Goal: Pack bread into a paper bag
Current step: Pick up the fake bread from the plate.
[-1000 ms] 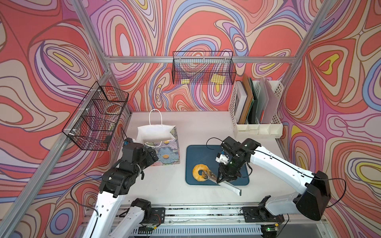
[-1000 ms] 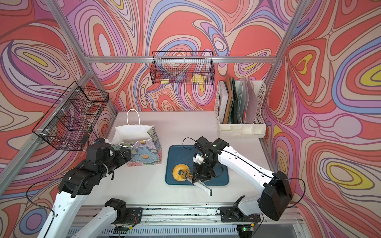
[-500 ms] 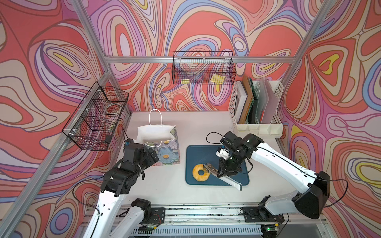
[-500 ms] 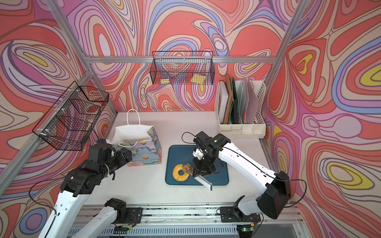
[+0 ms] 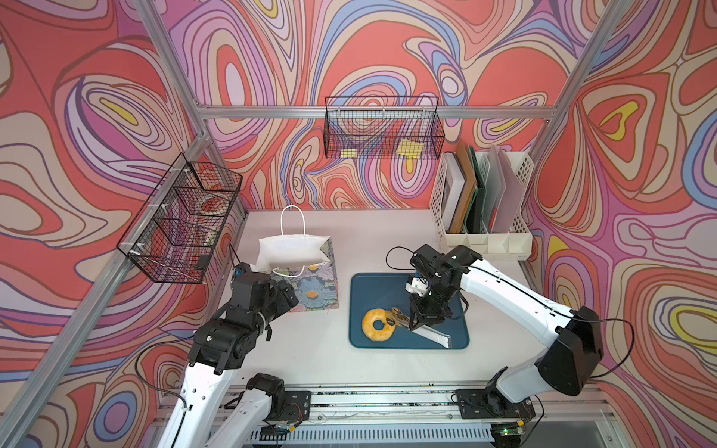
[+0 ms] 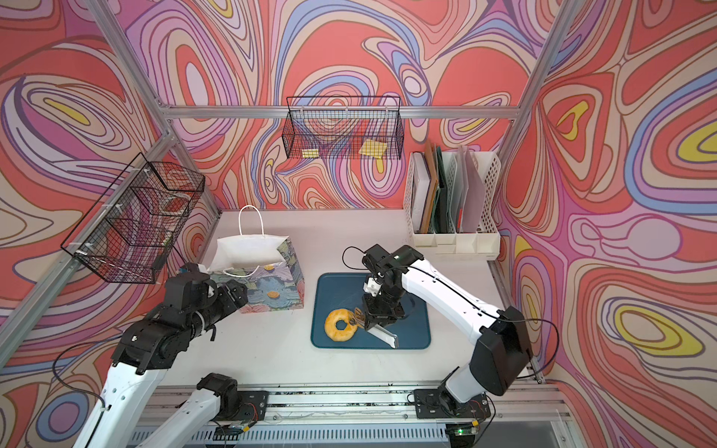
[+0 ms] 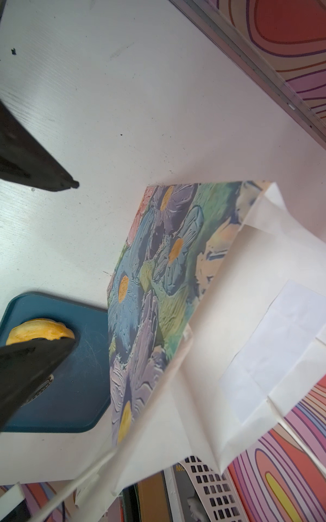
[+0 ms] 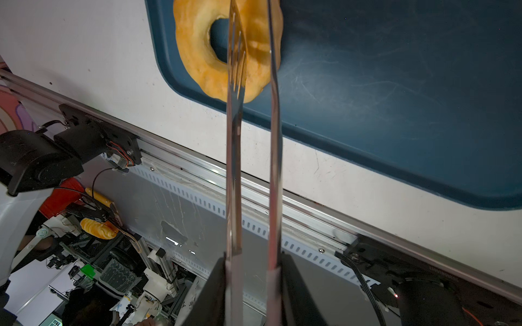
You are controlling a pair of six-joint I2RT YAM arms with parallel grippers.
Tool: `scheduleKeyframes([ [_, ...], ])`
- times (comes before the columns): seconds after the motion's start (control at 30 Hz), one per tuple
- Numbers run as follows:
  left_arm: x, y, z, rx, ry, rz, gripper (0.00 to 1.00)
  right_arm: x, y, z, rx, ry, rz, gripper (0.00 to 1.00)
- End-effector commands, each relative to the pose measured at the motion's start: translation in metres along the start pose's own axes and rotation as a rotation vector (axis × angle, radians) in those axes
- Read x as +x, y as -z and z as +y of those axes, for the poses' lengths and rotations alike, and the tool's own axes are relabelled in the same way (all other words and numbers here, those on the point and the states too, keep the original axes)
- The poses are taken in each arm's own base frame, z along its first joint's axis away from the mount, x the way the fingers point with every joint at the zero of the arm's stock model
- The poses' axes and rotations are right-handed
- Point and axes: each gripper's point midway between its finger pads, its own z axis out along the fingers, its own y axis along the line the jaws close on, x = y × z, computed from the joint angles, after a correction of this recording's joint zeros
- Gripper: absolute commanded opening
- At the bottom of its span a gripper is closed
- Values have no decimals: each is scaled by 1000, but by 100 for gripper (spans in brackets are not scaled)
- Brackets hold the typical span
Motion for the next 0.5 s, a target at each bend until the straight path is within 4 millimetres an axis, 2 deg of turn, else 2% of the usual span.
scheduleKeyframes([
  [0.0, -1, 1, 3, -9, -7, -14, 86, -3, 4, 6, -25, 28, -1, 30],
  [0.1, -2, 2, 3, -10, -7, -18, 86, -1, 2, 2, -4, 28, 15, 30],
  [0.47, -1, 2, 4, -11, -8, -19, 86, -13, -3, -8, 74, 22, 35, 30],
])
